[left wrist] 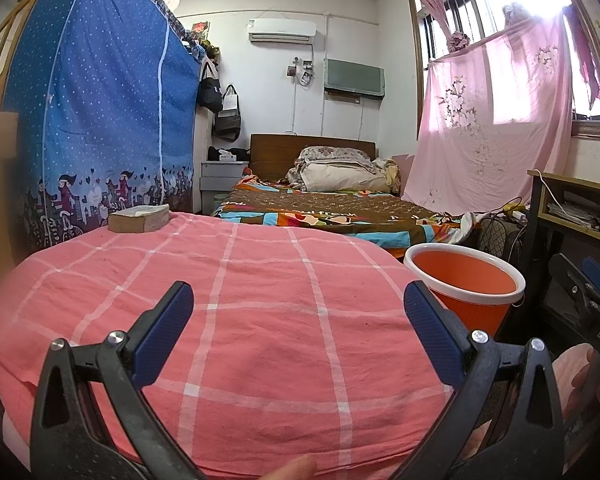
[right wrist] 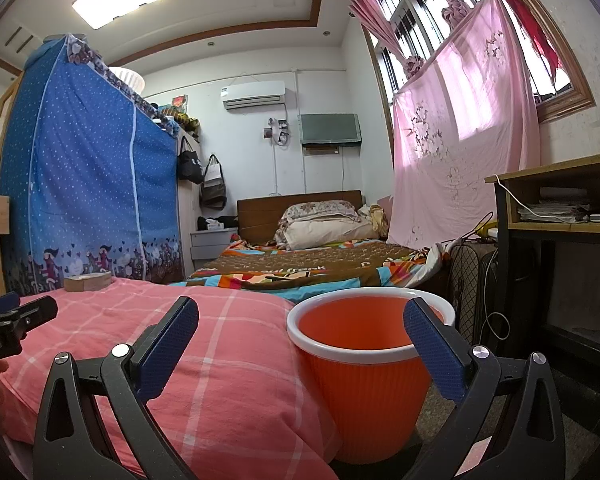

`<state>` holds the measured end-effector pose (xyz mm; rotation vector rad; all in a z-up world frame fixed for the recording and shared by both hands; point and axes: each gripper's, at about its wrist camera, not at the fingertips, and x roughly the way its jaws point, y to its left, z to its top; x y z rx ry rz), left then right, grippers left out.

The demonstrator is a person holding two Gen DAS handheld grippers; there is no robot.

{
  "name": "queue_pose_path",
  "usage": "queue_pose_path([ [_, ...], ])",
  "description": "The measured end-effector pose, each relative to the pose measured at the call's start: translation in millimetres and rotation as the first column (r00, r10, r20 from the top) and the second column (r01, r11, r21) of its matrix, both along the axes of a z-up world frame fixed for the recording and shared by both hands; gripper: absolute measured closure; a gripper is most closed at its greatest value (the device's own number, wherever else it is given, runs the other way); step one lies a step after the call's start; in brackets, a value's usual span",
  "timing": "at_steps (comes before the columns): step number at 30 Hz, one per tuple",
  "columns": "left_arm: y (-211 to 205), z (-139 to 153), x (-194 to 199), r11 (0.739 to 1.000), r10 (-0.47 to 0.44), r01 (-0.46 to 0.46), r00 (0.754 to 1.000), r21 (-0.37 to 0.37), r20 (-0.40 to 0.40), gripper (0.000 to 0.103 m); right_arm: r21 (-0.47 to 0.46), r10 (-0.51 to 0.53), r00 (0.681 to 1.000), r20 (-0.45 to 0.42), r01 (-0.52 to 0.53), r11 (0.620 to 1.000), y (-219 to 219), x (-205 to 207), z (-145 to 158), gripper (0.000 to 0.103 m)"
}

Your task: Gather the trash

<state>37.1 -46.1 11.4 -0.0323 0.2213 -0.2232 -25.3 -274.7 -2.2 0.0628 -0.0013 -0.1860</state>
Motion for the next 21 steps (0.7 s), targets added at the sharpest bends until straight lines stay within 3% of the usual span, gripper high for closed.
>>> queue_pose_path([
  [21,-2.1,0.4,-5.0,0.999,0.020,-0.021,1.000,0.043,0.020,0.000,0.003,-0.001,1.000,-0.005,0.001,1.000,1.7,-0.6,-1.0,0.000],
])
